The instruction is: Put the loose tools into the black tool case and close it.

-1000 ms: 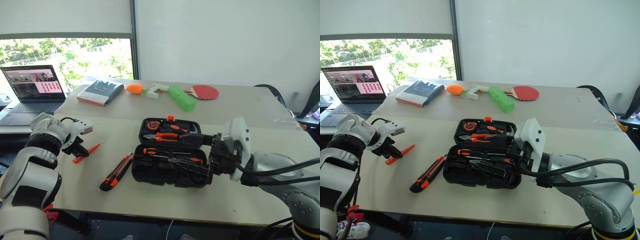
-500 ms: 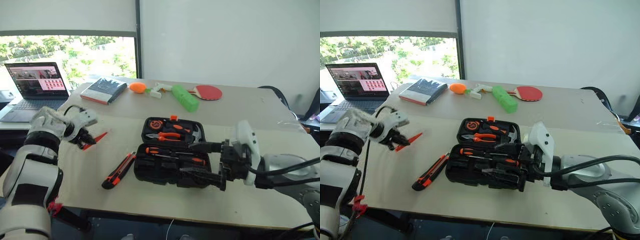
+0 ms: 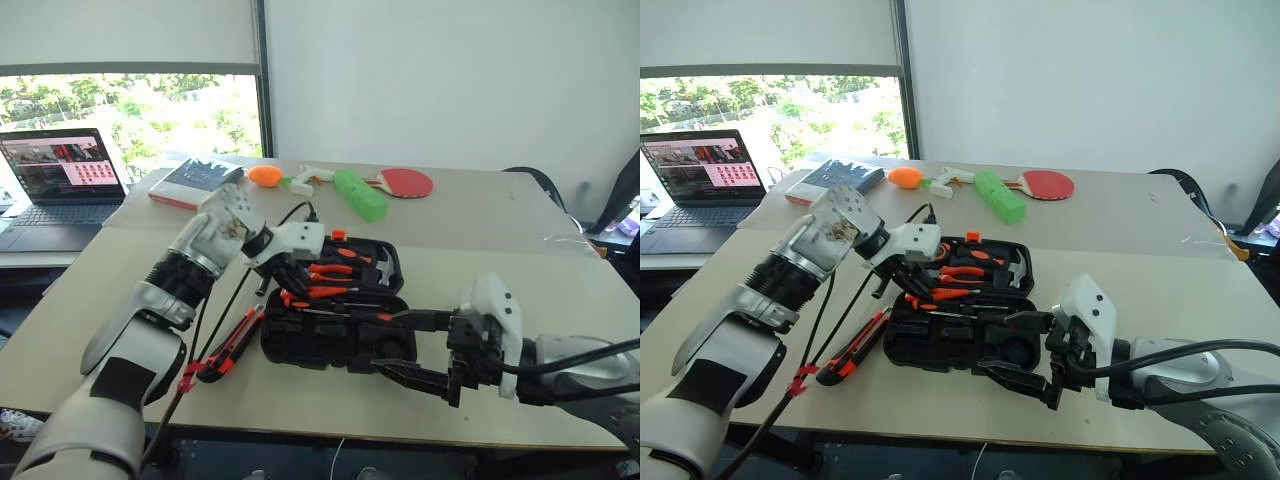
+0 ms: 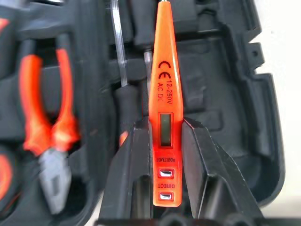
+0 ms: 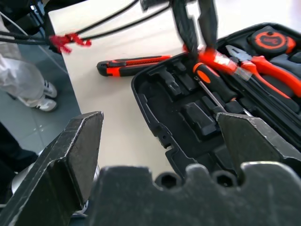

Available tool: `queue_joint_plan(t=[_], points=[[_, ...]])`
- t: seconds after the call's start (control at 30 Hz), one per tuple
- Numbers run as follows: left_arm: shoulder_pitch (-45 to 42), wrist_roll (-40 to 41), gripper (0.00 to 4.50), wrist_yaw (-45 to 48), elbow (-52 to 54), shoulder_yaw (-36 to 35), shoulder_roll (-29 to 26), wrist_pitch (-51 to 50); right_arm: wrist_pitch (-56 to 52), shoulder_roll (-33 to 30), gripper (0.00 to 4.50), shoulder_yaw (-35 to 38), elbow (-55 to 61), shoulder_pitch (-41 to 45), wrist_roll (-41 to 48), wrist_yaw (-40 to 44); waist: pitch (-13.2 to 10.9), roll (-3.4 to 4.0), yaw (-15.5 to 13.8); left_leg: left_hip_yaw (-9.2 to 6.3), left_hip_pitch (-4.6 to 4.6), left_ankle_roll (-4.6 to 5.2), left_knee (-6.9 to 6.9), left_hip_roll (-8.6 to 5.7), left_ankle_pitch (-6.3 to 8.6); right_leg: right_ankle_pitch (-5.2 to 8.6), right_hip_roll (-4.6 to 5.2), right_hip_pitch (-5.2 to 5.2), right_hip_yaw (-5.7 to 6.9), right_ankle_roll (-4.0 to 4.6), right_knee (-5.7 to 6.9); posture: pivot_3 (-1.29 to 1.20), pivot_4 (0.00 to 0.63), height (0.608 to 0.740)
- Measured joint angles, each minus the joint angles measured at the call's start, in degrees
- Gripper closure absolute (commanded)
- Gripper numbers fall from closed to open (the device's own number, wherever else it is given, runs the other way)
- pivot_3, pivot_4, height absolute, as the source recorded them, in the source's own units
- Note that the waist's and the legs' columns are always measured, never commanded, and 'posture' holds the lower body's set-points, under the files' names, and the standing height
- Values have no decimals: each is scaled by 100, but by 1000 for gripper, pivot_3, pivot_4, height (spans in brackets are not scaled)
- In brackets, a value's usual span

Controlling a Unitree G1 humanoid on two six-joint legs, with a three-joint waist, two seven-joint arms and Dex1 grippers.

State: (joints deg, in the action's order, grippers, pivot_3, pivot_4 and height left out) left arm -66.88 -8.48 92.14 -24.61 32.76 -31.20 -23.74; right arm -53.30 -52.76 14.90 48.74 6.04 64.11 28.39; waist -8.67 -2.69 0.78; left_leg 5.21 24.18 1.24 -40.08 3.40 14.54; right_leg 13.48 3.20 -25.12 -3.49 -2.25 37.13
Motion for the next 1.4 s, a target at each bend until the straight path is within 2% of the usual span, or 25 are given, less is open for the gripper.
queue_joint_plan(t=[0.17, 0.87, 0.9, 0.93, 0.97, 1.0, 1.13, 1.27, 1.37, 1.4], points=[[380, -275, 4077, -109, 246, 237, -20, -169, 47, 36, 0, 60, 50, -99, 21, -220, 0, 0, -13, -13, 5, 0, -3, -2, 0, 0, 1, -2, 0, -1, -1, 0, 150, 736], [427, -638, 4077, -430, 133, 282, 249, -156, 293, 168, 0, -5, 68, -231, -200, -461, 2, 2, -31, -22, 1, 11, -5, -19, -6, -1, 7, 10, -1, -5, 0, 0, 150, 736], [427, -640, 3578, -430, 133, 282, 250, -156, 295, 169, 0, -10, 65, -231, -213, -471, 2, 3, -31, -22, 1, 11, -4, -20, -7, -1, 8, 10, -1, -5, 0, 0, 150, 736], [427, -642, 3578, -429, 133, 282, 250, -151, 298, 169, 0, -17, 64, -231, -222, -474, 2, 3, -30, -23, 1, 11, -4, -21, -7, -1, 9, 10, -2, -5, 0, 0, 150, 736], [427, -659, 2988, -435, 133, 282, 252, -129, 303, 171, 0, -31, 64, -231, -234, -475, 2, 2, -30, -25, 1, 12, -4, -21, -7, -1, 8, 10, -2, -5, 0, 0, 150, 736], [426, -680, 2850, -445, 133, 281, 256, -112, 308, 177, 0, -50, 60, -227, -260, -476, 2, 3, -31, -26, 1, 12, -4, -22, -7, -1, 8, 10, -2, -5, 0, 0, 150, 736], [426, -683, 1338, -325, 130, 311, 274, -89, 320, 229, 0, -80, 14, -221, -336, -482, 2, 3, -25, -29, 2, 14, -4, -26, -9, -1, 8, 9, -3, -5, 2, 0, 150, 736], [415, -563, 51, -122, 180, 281, 194, -174, 348, 289, 0, -142, 13, -212, -444, -479, 2, 3, -24, -29, 6, 19, -6, -37, -15, -2, 9, 10, -10, -9, 4, 0, 150, 736], [259, -440, 51, -9, 308, 166, 57, -290, 389, 303, 0, -211, 6, -205, -498, -467, 2, 3, -28, -35, 10, 19, -5, -40, -15, 0, 10, 9, -10, -13, 2, 0, 150, 736], [166, -361, 290, 3, 358, 99, 4, -293, 408, 310, 0, -233, -18, -191, -526, -462, 2, 3, -30, -36, 10, 19, -4, -40, -15, 0, 11, 9, -10, -14, 0, 0, 150, 736]])
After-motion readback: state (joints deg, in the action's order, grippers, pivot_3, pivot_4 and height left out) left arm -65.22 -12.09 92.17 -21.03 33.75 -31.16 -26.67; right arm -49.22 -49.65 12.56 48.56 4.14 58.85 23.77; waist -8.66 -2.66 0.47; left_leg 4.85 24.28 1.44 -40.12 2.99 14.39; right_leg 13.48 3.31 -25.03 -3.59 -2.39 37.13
